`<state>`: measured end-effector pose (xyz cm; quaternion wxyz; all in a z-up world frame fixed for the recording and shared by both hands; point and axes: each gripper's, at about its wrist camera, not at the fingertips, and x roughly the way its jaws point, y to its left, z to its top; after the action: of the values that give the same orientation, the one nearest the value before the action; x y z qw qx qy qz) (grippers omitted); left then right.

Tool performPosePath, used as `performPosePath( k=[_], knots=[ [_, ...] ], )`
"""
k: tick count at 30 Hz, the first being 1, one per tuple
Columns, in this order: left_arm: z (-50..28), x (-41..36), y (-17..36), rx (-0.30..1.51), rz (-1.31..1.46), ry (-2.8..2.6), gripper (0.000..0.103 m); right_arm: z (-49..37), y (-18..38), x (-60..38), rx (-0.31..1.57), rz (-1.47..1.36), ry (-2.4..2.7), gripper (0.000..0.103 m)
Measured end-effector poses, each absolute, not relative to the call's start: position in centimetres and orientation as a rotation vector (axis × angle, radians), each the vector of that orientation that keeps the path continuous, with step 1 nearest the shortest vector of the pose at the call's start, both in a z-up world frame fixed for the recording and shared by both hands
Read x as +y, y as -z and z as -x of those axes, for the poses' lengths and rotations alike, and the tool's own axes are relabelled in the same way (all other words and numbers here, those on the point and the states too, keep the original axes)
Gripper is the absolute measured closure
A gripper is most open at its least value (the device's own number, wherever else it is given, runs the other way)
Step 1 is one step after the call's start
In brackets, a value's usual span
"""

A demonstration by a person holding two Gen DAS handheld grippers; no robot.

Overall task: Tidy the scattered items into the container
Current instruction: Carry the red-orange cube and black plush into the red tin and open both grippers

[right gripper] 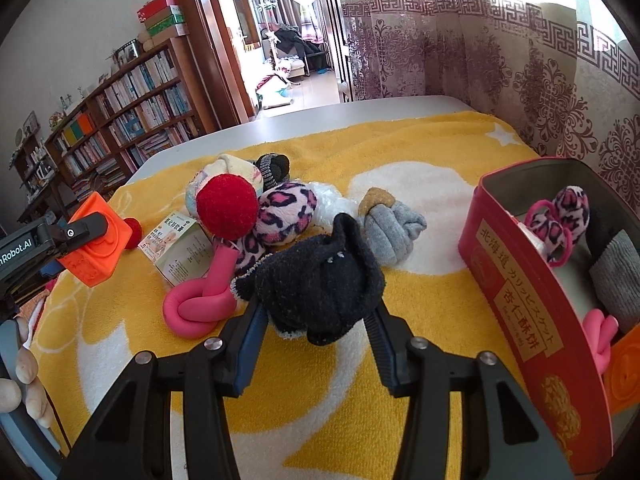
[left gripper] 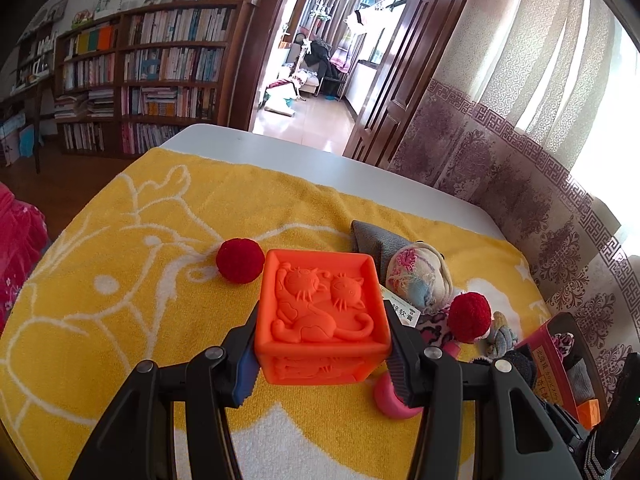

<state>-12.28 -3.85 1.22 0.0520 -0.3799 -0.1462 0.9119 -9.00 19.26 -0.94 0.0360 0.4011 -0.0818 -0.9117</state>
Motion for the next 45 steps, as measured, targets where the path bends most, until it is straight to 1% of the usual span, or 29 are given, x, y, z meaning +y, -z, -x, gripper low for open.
performPosePath(
  k=[5,12,17,23,29,33,37,45],
  knots=[
    [10.5,-3.8,-1.4,-0.439,1.155,-2.779,0.048,8.3,0.3,19.2,-0.23,-1.18,2.838,0.05],
    [8.2,-3.4,-2.4,-0.421,1.119,-2.787,0.048,6.7,-0.2,20.4,-0.246,-1.143,2.884,0.05],
    [7.1,-2.4,-2.7,-0.388,1.108,-2.778,0.048,4.5,-1.1,21.4,-0.266,-1.097,2.908,0.05],
    [5.9,-0.5,-3.4,-0.348,1.076,-2.759,0.049,1.9,-2.8,22.8,-0.247,-1.038,2.94,0.05],
    [5.5,2.6,-3.6,-0.277,1.059,-2.709,0.048,-0.2,-4.6,26.1,-0.305,-0.972,3.009,0.05],
    [5.2,4.6,-3.5,-0.234,1.054,-2.671,0.048,-1.2,-5.3,27.8,-0.31,-0.948,3.058,0.05],
    [5.3,5.9,-3.2,-0.21,1.067,-2.635,0.048,-2.1,-5.8,29.8,-0.315,-0.934,3.098,0.05],
    [4.9,8.0,-3.0,-0.164,1.077,-2.596,0.048,-3.5,-6.2,33.7,-0.401,-0.934,3.168,0.05]
  ],
)
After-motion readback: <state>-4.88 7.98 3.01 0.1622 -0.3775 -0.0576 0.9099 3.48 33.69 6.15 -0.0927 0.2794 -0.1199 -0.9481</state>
